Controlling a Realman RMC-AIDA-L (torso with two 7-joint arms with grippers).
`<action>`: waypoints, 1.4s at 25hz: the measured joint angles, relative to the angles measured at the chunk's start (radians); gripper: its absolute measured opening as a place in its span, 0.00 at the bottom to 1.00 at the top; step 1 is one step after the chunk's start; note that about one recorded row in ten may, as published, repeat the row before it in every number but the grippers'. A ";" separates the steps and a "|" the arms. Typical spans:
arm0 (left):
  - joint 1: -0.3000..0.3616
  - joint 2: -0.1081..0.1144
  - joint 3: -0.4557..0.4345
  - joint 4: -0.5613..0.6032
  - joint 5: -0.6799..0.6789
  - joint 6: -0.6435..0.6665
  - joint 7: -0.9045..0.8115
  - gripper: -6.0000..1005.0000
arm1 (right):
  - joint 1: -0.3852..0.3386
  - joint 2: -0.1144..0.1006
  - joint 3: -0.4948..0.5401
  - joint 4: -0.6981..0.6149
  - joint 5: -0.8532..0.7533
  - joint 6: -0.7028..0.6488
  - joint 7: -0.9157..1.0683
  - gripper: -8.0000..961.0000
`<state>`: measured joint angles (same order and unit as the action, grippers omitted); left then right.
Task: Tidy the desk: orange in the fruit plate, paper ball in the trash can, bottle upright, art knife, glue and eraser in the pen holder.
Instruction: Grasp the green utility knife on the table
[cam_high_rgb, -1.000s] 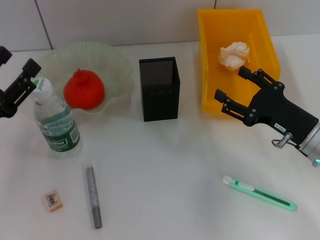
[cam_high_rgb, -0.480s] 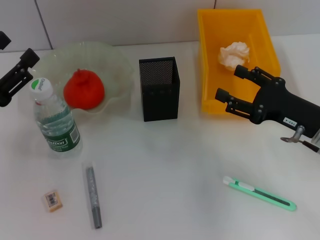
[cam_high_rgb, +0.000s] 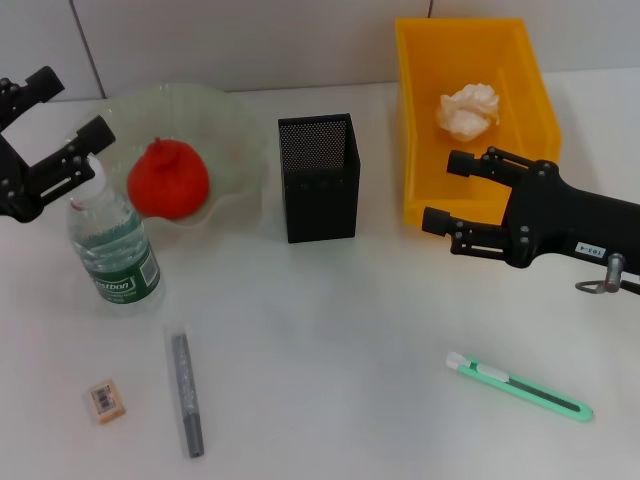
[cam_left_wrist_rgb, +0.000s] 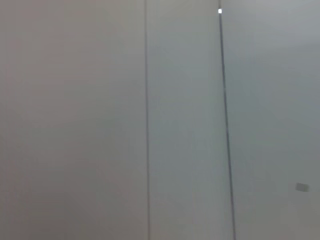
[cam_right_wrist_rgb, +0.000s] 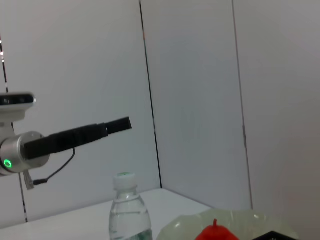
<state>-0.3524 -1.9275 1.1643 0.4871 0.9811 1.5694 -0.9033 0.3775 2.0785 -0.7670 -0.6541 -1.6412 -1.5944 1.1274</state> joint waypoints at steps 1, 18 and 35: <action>0.000 0.002 -0.003 0.006 0.011 0.005 -0.004 0.78 | 0.001 0.000 0.000 -0.010 -0.011 0.000 0.013 0.86; -0.017 0.013 -0.064 0.075 0.326 0.174 -0.134 0.78 | -0.006 0.000 0.001 -0.177 -0.108 0.001 0.222 0.86; 0.005 -0.023 -0.052 0.072 0.380 0.185 -0.148 0.78 | 0.029 -0.001 -0.002 -0.449 -0.293 -0.058 0.645 0.86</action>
<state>-0.3473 -1.9507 1.1124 0.5586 1.3611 1.7549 -1.0508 0.4067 2.0775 -0.7686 -1.1032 -1.9341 -1.6525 1.7726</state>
